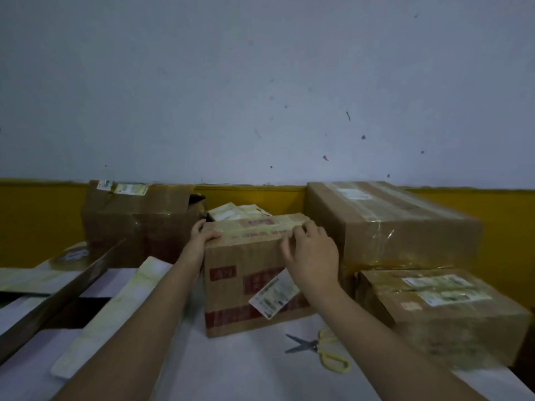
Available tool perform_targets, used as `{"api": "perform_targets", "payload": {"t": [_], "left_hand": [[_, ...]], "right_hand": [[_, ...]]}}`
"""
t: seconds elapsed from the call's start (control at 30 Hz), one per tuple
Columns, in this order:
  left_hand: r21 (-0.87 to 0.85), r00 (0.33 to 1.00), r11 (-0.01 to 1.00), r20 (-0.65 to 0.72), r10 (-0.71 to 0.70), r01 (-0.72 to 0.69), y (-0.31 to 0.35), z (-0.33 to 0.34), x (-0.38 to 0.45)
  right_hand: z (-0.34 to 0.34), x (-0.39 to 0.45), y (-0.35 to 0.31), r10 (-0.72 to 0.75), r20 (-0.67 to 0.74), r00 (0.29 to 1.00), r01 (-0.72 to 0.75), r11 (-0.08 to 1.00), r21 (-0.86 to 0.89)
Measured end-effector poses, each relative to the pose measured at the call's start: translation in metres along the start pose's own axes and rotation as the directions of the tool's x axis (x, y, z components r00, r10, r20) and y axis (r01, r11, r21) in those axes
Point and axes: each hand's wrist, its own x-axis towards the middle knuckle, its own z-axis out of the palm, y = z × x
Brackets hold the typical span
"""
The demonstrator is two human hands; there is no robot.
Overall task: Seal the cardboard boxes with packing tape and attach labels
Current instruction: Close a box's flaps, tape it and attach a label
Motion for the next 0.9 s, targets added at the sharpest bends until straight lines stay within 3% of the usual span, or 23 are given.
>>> {"api": "perform_targets", "payload": {"t": [0.07, 0.13, 0.23, 0.3, 0.37, 0.43, 0.5, 0.57, 0.63, 0.7, 0.8, 0.9], "left_hand": [[0.044, 0.998, 0.999, -0.064, 0.015, -0.012, -0.008, 0.009, 0.011], [0.171, 0.990, 0.985, -0.138, 0.043, -0.019, -0.013, 0.024, 0.010], [0.304, 0.978, 0.950, -0.163, 0.128, -0.074, -0.021, 0.055, -0.020], [0.382, 0.972, 0.916, -0.140, 0.188, -0.123, -0.031, 0.065, -0.038], [0.505, 0.931, 0.830, -0.125, 0.342, -0.237, -0.039, 0.061, -0.043], [0.607, 0.834, 0.690, -0.079, 0.546, -0.395, -0.036, 0.049, -0.035], [0.626, 0.772, 0.613, -0.029, 0.635, -0.481, -0.026, 0.038, -0.009], [0.548, 0.819, 0.702, -0.051, 0.572, -0.456, -0.017, 0.028, 0.026], [0.597, 0.856, 0.697, -0.032, 0.517, -0.398, -0.019, 0.020, 0.060], [0.748, 0.874, 0.538, 0.115, 0.471, -0.388, -0.032, 0.016, 0.088], [0.892, 0.873, 0.172, 0.342, 0.348, -0.418, -0.050, 0.029, 0.116], [0.910, 0.861, -0.121, 0.414, 0.294, -0.396, -0.061, 0.046, 0.137]], "right_hand": [[0.006, -0.005, -0.001, 0.068, 0.086, 0.994, -0.070, 0.997, 0.018], [0.009, 0.006, 0.003, 0.166, 0.266, 0.950, -0.186, 0.981, 0.051], [0.005, 0.037, 0.010, 0.262, 0.588, 0.765, -0.411, 0.902, 0.132], [0.007, 0.054, 0.014, 0.330, 0.616, 0.715, -0.537, 0.823, 0.183], [0.001, 0.066, 0.011, 0.389, 0.622, 0.679, -0.628, 0.747, 0.218], [-0.009, 0.065, -0.002, 0.215, 0.670, 0.711, -0.423, 0.891, 0.163], [-0.015, 0.056, -0.023, 0.016, 0.750, 0.661, -0.124, 0.988, 0.088], [-0.018, 0.045, -0.039, -0.098, 0.766, 0.635, 0.115, 0.993, 0.032], [-0.017, 0.048, -0.032, -0.129, 0.757, 0.641, 0.159, 0.987, 0.034], [-0.014, 0.054, -0.011, -0.141, 0.763, 0.630, 0.143, 0.988, 0.064], [-0.014, 0.059, 0.013, -0.178, 0.763, 0.621, 0.205, 0.977, 0.061], [-0.011, 0.062, 0.016, -0.219, 0.741, 0.635, 0.232, 0.969, 0.088]]}}
